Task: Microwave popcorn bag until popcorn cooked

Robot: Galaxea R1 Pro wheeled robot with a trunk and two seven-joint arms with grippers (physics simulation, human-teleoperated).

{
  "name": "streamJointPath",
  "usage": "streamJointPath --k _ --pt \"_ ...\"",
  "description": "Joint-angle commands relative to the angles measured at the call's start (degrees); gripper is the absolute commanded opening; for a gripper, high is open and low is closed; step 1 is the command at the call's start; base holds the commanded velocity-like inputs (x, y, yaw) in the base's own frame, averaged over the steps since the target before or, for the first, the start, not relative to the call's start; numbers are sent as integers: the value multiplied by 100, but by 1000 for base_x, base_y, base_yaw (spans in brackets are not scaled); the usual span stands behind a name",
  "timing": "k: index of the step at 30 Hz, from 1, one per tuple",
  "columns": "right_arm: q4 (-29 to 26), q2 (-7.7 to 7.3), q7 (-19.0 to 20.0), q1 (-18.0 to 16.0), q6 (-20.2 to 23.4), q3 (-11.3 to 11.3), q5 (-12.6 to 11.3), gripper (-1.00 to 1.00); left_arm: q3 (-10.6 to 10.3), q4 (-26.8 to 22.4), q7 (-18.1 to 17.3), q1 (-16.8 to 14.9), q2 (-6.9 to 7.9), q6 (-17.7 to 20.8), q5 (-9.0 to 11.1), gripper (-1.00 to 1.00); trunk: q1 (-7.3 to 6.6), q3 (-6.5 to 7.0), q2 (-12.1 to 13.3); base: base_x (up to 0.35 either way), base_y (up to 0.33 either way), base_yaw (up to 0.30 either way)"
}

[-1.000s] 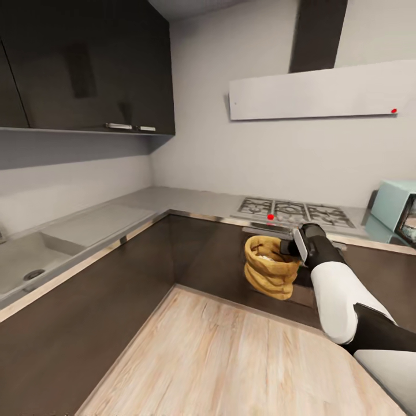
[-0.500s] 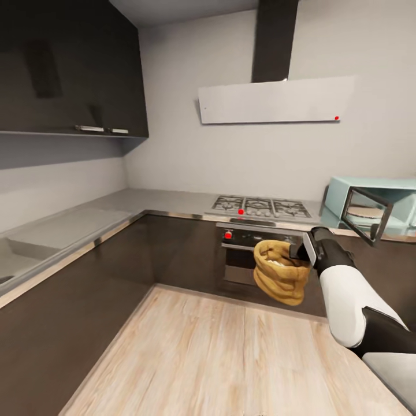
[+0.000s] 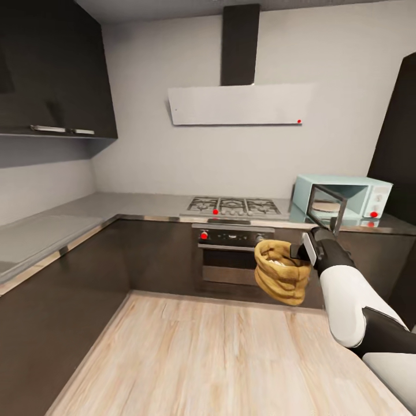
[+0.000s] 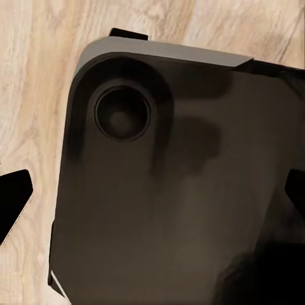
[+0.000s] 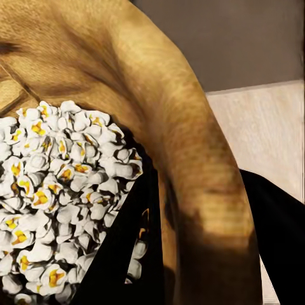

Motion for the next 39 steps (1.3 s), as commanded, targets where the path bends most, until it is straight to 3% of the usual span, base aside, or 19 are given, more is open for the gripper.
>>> streamJointPath --k 1,6,13,29,39 --pt "-1 4 -27 -5 13 -13 -21 -100 3 -6 6 2 -1 -3 32 100 0 -3 -3 0 0 -286" --pt "-1 -8 -19 -7 21 -21 -21 -100 3 -8 6 2 -1 -3 34 100 0 10 -3 0 0 -286" --pt "-1 -197 -17 -7 30 -21 -37 -100 3 -8 6 1 -1 -3 35 100 0 28 -3 0 0 -287" --pt "-9 -216 -13 -6 92 -21 -38 -100 3 -8 6 2 -1 -3 34 100 0 32 -3 0 0 -288" --pt "-10 -317 -10 -7 100 -21 -38 -100 4 -8 12 2 -18 -3 31 100 0 32 -3 0 0 -291"
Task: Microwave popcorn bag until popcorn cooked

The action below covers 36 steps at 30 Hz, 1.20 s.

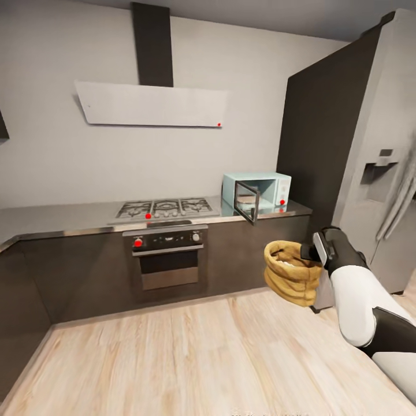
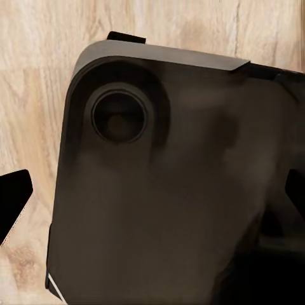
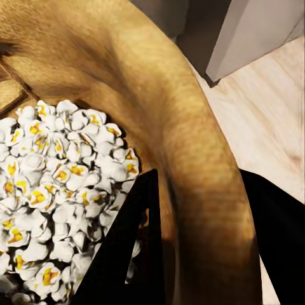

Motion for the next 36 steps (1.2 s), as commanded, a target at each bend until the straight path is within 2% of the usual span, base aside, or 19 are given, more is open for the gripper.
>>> streamJointPath --k 1,18,29,36 --pt "-1 2 -27 -6 13 -14 -20 -100 -3 -4 3 2 -3 -3 28 100 0 -6 -3 64 0 -291" --pt "-1 8 -26 -5 9 -10 -18 -100 -26 1 2 -1 -5 -3 5 100 0 -6 -3 272 -124 -289" --pt "8 40 9 -5 -21 -5 -47 -100 -49 9 11 -5 -10 5 22 100 0 -6 -3 248 -208 -18" --pt "8 48 2 -3 -5 3 27 -100 -19 13 17 -4 -11 11 25 100 0 -6 -3 248 -233 0"
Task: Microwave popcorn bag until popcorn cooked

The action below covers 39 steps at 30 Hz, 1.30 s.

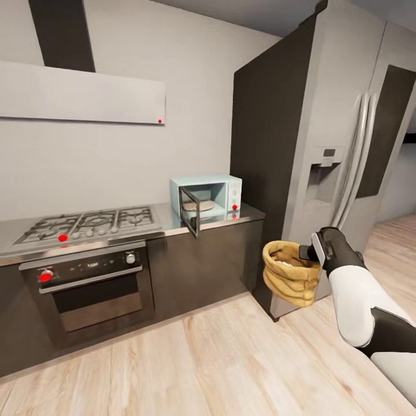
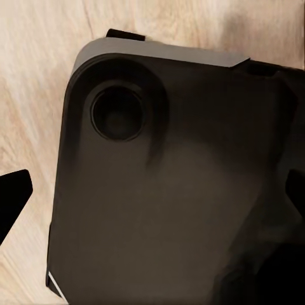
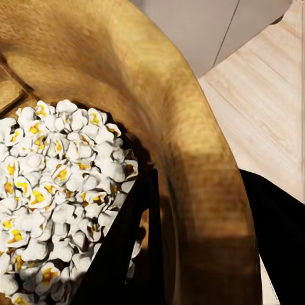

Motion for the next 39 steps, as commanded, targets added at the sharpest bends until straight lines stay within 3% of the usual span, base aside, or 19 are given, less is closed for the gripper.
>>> streamJointPath --k 1,9,23,28,39 --pt "-5 -3 -23 -2 15 -11 -24 -100 2 -5 8 0 -1 0 40 100 2 -6 -2 248 -234 0" --pt "-8 6 -32 -2 15 6 -26 -100 12 6 71 -1 5 19 52 100 2 -6 -2 248 -234 26" --pt "44 41 -23 -1 26 23 -58 -100 12 6 122 -1 4 4 52 100 2 -6 -2 249 -234 261" --pt "46 182 -19 -4 144 24 -63 -100 21 -2 122 2 9 -6 52 100 2 -6 -2 249 -248 269" --pt "-45 217 -15 -6 621 75 -53 -100 21 -11 122 6 13 -7 52 100 2 -6 -2 248 -251 136"
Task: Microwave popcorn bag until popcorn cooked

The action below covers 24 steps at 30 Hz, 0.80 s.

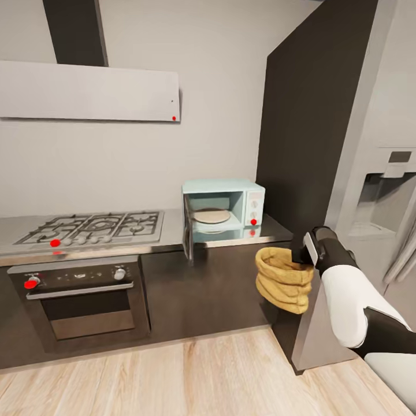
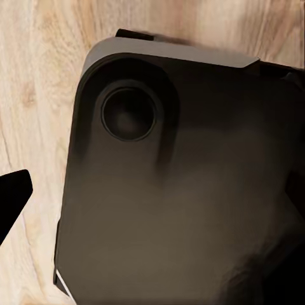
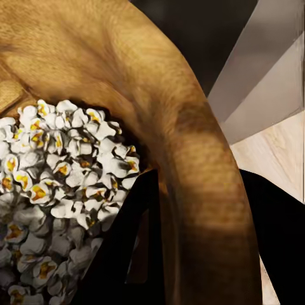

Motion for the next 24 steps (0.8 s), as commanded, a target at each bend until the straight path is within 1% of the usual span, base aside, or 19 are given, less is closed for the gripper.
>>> streamJointPath --k 1,2,4,5,6,8,10,11,12,13,15,17,22,24 --pt "-4 4 -19 -4 79 50 -20 -100 2 -10 18 2 -4 -4 32 100 2 -6 -3 248 -248 2" --pt "-9 7 -16 -2 153 112 -38 -100 2 -10 18 2 -5 -6 32 100 2 -6 -3 248 -244 1" --pt "-144 23 -14 0 153 174 -61 -100 2 -10 18 2 -7 -10 32 100 2 -6 -3 247 -227 0" --pt "-325 116 -14 1 153 185 -65 -100 2 -10 18 2 -7 -10 32 100 2 -6 -3 224 -171 0" --pt "-658 322 -19 1 153 199 -57 -100 2 -14 18 2 -7 -11 32 100 2 -6 -3 112 -74 0" --pt "-1214 659 -27 -1 153 217 -33 -100 4 -18 18 2 -7 -11 32 100 2 -6 -3 43 -28 0" --pt "-1634 975 -48 -4 153 238 -11 -100 6 -19 18 1 -1 -11 32 100 2 -6 -3 11 -7 0" --pt "-1744 1091 -57 -1 153 315 -6 -100 7 -19 18 1 -1 -11 32 100 2 -6 -3 4 -3 0" --pt "-1800 1155 -62 -4 153 466 -9 -100 6 -19 18 2 -1 -11 32 100 2 -6 -3 2 -1 0" --pt "-1835 1199 -64 -3 153 687 -22 -100 7 -19 18 1 -2 -11 32 100 2 -6 -3 0 0 0" --pt "-1856 1266 -62 1 153 906 -62 -100 7 -19 18 2 1 -11 32 100 2 -6 -3 0 0 0" --pt "-1859 1344 -58 -1 153 943 -71 -100 10 -19 18 0 2 -11 32 100 2 -6 -3 0 0 0" --pt "-1710 1344 -30 13 153 945 -105 -100 11 -19 18 2 5 -11 32 100 2 -6 -3 0 0 0" --pt "-1130 1344 -47 -295 153 938 -101 -100 11 -19 18 2 10 -11 32 100 2 -6 -3 0 0 0"
